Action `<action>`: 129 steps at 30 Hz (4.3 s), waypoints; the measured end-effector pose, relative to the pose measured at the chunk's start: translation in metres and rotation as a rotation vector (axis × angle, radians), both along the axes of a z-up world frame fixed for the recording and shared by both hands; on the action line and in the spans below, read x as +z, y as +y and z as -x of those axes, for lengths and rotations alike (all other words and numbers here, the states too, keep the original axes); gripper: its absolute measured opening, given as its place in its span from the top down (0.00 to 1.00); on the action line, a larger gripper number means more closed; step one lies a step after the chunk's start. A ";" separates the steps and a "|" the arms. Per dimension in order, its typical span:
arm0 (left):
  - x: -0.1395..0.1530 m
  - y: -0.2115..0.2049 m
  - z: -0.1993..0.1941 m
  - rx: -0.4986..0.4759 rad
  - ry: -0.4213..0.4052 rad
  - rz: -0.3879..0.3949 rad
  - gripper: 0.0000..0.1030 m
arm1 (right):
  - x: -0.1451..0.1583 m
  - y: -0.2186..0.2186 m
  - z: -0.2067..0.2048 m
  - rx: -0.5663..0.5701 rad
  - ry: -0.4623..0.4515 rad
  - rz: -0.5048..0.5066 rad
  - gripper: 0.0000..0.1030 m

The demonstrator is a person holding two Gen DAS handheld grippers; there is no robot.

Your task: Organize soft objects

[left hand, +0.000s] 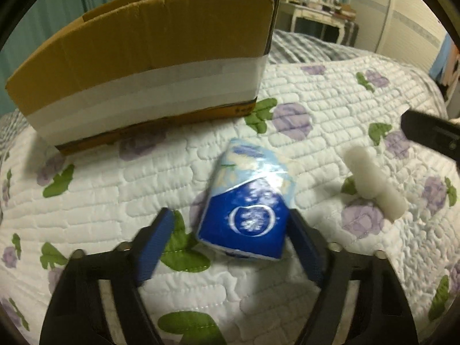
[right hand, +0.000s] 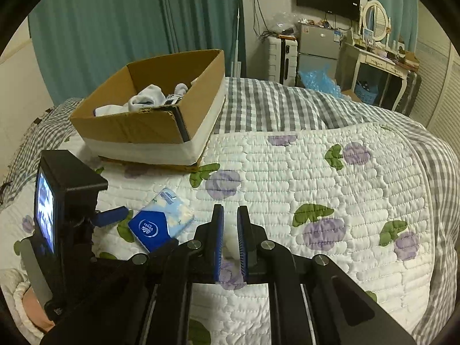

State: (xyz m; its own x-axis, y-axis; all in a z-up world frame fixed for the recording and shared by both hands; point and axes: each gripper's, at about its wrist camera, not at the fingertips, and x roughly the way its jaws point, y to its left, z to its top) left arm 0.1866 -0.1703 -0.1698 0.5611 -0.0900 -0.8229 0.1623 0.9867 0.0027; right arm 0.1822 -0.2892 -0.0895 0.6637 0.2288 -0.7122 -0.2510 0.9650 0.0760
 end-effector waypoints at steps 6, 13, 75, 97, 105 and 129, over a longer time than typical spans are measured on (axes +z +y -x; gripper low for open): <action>0.013 0.009 0.013 0.002 -0.026 0.020 0.50 | -0.007 -0.010 -0.002 -0.014 0.043 -0.049 0.91; 0.025 0.037 0.021 0.041 -0.053 0.027 0.50 | -0.037 -0.020 -0.018 -0.054 0.173 -0.079 0.40; 0.196 0.131 -0.088 0.042 -0.497 -0.087 0.17 | 0.146 0.081 -0.138 -0.014 -0.261 -0.118 0.18; 0.341 0.165 0.179 0.115 -0.979 0.006 0.04 | 0.290 0.065 0.146 -0.064 -0.658 -0.010 0.01; 0.265 0.174 0.172 0.191 -0.920 -0.012 0.04 | 0.222 0.081 0.142 -0.057 -0.686 -0.059 0.01; 0.168 0.178 0.123 0.186 -0.755 -0.026 0.04 | 0.098 0.078 0.075 -0.123 -0.515 -0.095 0.01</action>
State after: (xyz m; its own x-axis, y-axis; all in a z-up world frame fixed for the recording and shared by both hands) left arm 0.0640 0.0077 -0.0019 0.9744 0.0743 -0.2124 -0.0607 0.9957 0.0698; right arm 0.1075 -0.2117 0.0084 0.9476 0.1746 -0.2675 -0.1640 0.9845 0.0616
